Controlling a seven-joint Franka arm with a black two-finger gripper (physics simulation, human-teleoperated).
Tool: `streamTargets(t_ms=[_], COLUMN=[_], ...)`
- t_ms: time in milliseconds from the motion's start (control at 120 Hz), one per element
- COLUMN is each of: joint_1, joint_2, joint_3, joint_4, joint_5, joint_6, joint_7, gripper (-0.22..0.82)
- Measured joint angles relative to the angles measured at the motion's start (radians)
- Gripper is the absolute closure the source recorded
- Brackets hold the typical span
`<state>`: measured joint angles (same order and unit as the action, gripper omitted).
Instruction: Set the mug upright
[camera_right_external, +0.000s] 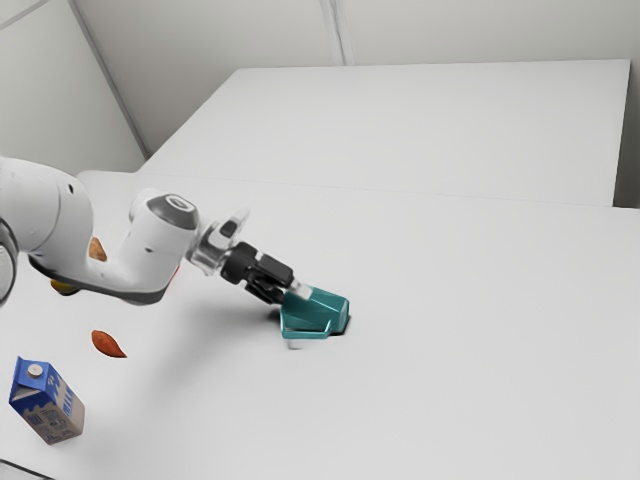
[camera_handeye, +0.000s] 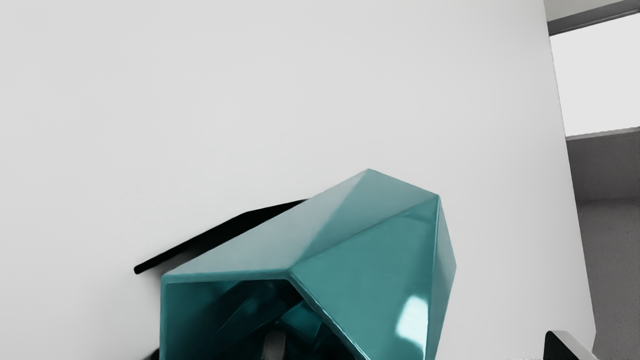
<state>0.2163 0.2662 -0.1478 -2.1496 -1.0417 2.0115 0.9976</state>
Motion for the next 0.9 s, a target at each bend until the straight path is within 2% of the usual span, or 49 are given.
streamTargets(t_ms=[183,508,792,900], joint_1=[-0.001,0.000,0.007,0.002], joint_2=[0.010,-0.002,-0.013,-0.034], joint_3=[0.001,-0.017,-0.030,-0.031], joint_4=[0.001,0.009,0.009,0.008], joint_5=[-0.015,-0.017,-0.016,-0.012], joint_6=[-0.010,-0.016,-0.023,-0.022], joint_7=[0.054,0.124,0.170,0.180], gripper=[0.32,0.65,0.75,0.75])
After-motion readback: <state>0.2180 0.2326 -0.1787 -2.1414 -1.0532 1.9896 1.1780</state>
